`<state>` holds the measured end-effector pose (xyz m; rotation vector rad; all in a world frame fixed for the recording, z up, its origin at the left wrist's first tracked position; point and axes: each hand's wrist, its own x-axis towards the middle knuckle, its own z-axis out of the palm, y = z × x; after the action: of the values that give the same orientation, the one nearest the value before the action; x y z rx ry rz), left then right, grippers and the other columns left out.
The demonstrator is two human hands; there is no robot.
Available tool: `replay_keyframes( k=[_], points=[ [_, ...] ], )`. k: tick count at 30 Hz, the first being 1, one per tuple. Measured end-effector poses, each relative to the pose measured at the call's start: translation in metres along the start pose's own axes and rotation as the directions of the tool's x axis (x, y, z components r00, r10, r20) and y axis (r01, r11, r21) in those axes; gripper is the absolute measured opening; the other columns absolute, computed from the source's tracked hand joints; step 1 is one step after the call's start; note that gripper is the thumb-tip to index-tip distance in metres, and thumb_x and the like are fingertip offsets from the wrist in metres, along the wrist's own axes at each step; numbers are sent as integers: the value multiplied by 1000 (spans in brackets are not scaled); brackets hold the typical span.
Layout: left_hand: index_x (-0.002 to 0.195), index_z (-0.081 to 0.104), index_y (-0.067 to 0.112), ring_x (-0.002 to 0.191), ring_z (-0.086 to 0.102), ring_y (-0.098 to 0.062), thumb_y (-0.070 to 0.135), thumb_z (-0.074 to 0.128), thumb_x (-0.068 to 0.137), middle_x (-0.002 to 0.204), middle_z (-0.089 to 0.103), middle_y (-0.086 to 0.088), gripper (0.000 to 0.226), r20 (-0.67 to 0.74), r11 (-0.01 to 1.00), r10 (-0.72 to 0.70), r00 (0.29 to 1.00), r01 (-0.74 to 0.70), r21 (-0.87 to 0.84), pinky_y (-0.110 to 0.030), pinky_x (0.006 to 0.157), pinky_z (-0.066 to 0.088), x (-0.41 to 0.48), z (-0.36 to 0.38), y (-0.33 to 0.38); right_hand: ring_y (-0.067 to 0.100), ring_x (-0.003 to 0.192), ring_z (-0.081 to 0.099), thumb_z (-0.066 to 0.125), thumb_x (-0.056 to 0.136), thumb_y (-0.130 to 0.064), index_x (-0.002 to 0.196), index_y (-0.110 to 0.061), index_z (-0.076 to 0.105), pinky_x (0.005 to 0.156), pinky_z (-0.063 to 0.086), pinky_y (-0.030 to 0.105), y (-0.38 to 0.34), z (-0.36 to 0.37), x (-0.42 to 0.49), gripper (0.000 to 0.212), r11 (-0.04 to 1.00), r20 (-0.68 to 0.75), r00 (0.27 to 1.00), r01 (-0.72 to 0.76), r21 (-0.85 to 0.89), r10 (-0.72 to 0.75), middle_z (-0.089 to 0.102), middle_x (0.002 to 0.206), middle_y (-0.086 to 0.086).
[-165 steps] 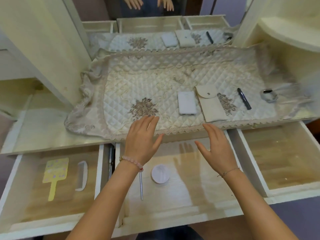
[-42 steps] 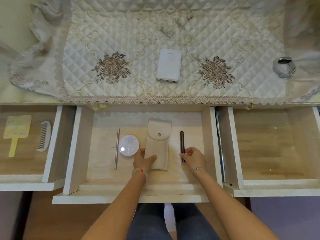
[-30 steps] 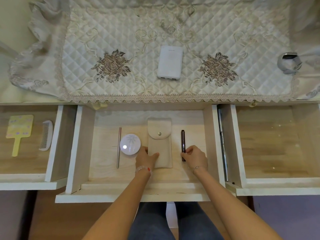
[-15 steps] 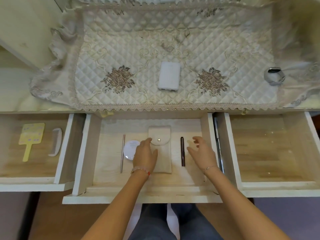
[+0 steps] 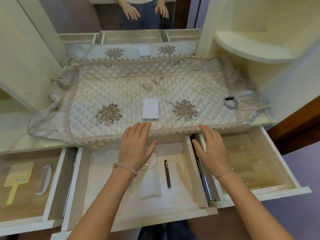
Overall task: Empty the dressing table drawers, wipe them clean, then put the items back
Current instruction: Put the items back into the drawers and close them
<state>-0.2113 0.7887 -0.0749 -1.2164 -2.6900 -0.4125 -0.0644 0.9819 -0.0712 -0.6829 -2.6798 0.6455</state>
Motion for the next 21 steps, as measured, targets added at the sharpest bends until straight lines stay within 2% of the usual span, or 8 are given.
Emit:
replay_keyframes(
  k=[3, 9, 14, 21],
  points=[
    [124, 56, 7, 115, 56, -28, 46, 39, 86, 122, 61, -10, 57, -26, 999, 43, 999, -43, -4, -45, 96, 45, 8, -7, 8, 20, 127, 39, 40, 91, -47, 135, -11, 42, 107, 24, 24, -1, -11, -2, 57, 1000, -69, 997, 19, -11, -20, 49, 135, 5],
    [121, 59, 8, 115, 57, -28, 47, 37, 87, 120, 63, -9, 56, -42, 994, 105, 994, -105, 12, -44, 97, 42, 20, -6, 27, 16, 131, 35, 52, 93, -32, 138, -15, 38, 108, 21, 22, 17, -24, -5, 51, 999, -89, 996, -10, -39, 6, 44, 139, 3],
    [120, 60, 8, 112, 58, -26, 48, 37, 87, 118, 63, -8, 56, -42, 990, 140, 989, -140, 6, -41, 94, 45, 30, 0, 50, 18, 132, 32, 50, 92, -36, 138, -14, 37, 111, 23, 29, 48, -39, -1, 53, 997, -88, 994, -63, -54, 58, 42, 140, 3],
    [119, 60, 10, 111, 59, -26, 49, 36, 87, 117, 64, -7, 56, -18, 996, 71, 997, -70, 48, -44, 95, 45, 54, 23, 95, 18, 131, 34, 53, 91, -33, 138, -13, 38, 110, 24, 28, 102, -54, 31, 53, 999, -27, 1000, -15, -31, 14, 43, 139, 4]
  ],
)
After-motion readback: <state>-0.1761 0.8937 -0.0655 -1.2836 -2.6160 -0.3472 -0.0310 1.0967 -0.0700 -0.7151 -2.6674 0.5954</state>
